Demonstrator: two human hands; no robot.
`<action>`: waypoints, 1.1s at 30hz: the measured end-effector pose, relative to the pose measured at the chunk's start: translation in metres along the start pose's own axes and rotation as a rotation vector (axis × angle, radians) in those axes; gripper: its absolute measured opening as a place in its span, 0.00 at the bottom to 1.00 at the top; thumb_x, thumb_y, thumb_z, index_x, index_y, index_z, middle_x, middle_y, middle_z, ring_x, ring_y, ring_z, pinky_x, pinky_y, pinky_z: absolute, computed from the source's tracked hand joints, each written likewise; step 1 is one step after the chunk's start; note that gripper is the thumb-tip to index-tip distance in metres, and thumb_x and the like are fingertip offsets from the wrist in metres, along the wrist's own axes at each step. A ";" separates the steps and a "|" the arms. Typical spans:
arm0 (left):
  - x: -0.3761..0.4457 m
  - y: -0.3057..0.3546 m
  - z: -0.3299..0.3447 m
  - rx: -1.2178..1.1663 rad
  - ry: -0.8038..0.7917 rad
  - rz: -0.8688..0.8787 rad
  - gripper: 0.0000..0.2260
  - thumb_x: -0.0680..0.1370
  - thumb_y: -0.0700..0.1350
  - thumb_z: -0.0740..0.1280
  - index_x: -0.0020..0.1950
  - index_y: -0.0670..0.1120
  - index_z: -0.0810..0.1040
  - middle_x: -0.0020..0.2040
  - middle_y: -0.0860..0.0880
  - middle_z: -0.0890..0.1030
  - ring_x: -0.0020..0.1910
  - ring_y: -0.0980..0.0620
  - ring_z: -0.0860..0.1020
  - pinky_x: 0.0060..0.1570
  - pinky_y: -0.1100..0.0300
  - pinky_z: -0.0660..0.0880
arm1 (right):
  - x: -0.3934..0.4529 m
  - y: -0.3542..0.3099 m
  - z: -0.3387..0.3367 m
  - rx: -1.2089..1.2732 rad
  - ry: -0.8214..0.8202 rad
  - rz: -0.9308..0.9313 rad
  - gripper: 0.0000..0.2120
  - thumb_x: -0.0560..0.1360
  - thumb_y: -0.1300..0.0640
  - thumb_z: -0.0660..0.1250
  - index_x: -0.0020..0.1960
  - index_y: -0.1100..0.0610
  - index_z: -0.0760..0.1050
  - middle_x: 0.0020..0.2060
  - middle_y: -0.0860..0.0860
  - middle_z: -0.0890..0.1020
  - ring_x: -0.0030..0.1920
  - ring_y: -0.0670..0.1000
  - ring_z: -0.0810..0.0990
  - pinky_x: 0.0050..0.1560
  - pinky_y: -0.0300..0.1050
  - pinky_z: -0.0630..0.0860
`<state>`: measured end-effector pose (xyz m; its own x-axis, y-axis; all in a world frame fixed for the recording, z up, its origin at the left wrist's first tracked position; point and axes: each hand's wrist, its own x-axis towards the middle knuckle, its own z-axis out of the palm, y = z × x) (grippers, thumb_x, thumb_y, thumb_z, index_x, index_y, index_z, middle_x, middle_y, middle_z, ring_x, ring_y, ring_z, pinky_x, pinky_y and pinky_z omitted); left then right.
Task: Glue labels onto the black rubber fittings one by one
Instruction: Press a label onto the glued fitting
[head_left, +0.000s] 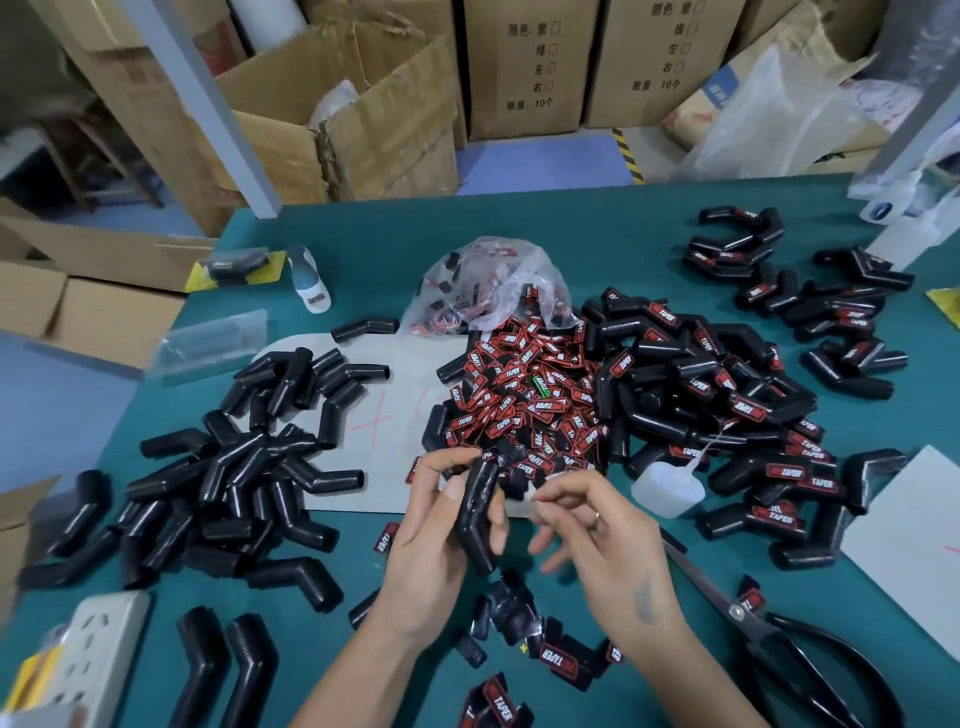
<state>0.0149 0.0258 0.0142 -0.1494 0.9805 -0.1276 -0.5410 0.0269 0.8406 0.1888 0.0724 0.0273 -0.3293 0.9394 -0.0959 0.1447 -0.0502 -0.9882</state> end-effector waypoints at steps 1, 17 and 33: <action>0.000 0.000 0.001 -0.011 0.005 -0.007 0.17 0.80 0.56 0.73 0.63 0.48 0.77 0.42 0.41 0.77 0.35 0.46 0.72 0.39 0.57 0.73 | -0.002 0.000 -0.003 0.116 -0.024 0.020 0.10 0.81 0.59 0.71 0.50 0.43 0.84 0.41 0.51 0.85 0.40 0.50 0.86 0.37 0.42 0.83; 0.000 0.007 -0.009 0.374 -0.051 0.028 0.23 0.85 0.43 0.65 0.80 0.51 0.68 0.62 0.39 0.82 0.50 0.47 0.80 0.62 0.52 0.77 | 0.002 0.005 -0.010 0.441 -0.036 0.128 0.11 0.69 0.48 0.80 0.47 0.51 0.85 0.41 0.53 0.85 0.42 0.50 0.85 0.39 0.44 0.83; 0.006 0.015 -0.017 0.456 0.104 0.163 0.14 0.82 0.27 0.65 0.62 0.41 0.78 0.63 0.46 0.83 0.55 0.40 0.87 0.54 0.57 0.82 | 0.001 0.008 -0.008 0.397 0.023 0.060 0.21 0.67 0.35 0.80 0.49 0.48 0.82 0.40 0.50 0.84 0.42 0.50 0.85 0.47 0.48 0.85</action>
<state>-0.0085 0.0284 0.0168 -0.2963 0.9550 -0.0081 -0.0901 -0.0195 0.9957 0.1975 0.0760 0.0203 -0.3092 0.9380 -0.1569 -0.2104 -0.2283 -0.9506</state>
